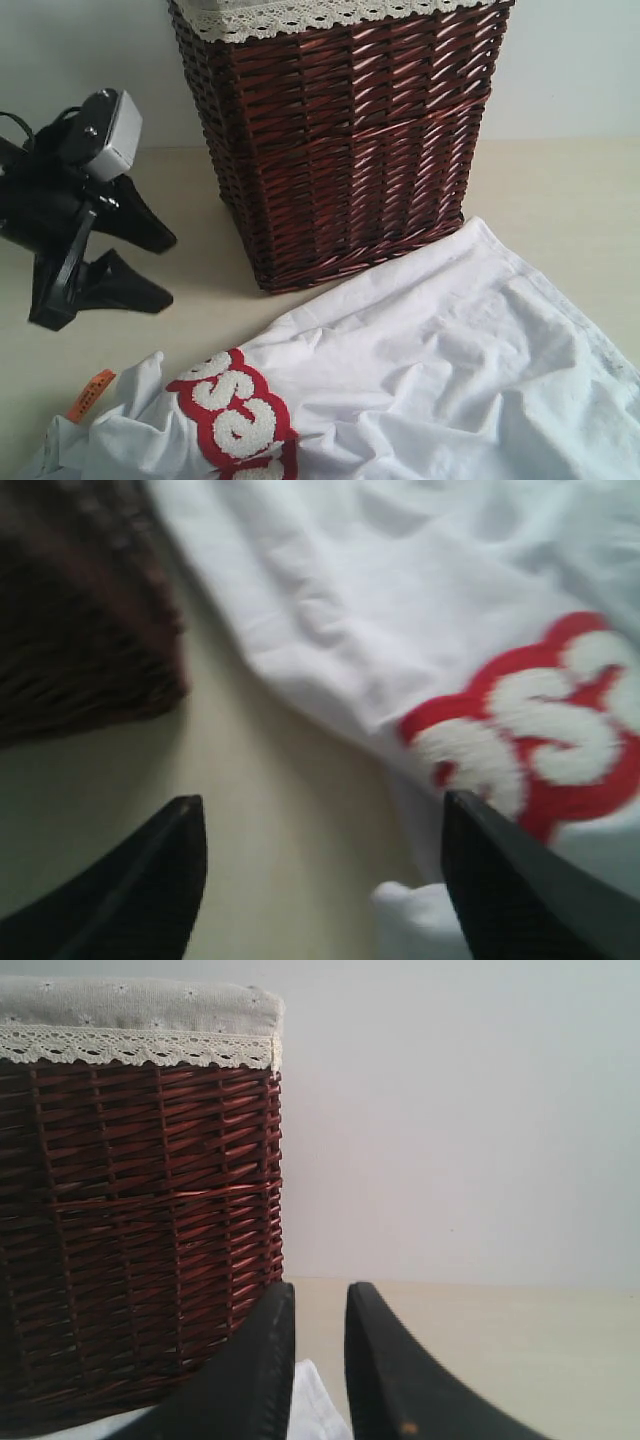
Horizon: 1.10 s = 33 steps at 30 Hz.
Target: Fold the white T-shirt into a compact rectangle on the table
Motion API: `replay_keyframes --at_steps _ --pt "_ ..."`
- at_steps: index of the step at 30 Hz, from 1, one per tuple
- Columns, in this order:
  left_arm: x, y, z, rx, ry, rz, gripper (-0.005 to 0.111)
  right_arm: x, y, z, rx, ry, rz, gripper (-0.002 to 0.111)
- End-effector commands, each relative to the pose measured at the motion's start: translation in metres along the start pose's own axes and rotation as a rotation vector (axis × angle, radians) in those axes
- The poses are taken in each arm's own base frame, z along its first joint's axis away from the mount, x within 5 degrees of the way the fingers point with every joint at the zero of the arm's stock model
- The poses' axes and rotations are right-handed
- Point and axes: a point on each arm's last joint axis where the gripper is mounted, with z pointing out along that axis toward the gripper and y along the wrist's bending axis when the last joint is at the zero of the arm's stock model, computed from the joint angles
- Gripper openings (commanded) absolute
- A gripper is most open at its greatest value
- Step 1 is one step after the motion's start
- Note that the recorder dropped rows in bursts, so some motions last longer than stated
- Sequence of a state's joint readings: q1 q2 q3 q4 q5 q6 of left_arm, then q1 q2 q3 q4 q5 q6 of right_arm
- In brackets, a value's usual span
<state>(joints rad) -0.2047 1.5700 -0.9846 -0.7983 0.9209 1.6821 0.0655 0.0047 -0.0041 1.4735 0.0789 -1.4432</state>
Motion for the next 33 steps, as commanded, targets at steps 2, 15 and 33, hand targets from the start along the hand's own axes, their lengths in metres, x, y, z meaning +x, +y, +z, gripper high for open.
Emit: replay_keyframes --at_steps 2,15,33 --pt "0.031 0.022 0.017 -0.001 0.03 -0.21 0.065 0.001 0.0 0.0 -0.001 -0.001 0.001 0.02" --pt "0.066 0.027 0.067 0.161 0.066 -0.48 0.065 0.001 -0.002 0.0 0.019 -0.003 0.001 0.02" --pt "0.076 0.006 0.074 0.442 0.159 -0.592 0.064 0.001 -0.002 0.0 0.019 -0.003 0.001 0.02"
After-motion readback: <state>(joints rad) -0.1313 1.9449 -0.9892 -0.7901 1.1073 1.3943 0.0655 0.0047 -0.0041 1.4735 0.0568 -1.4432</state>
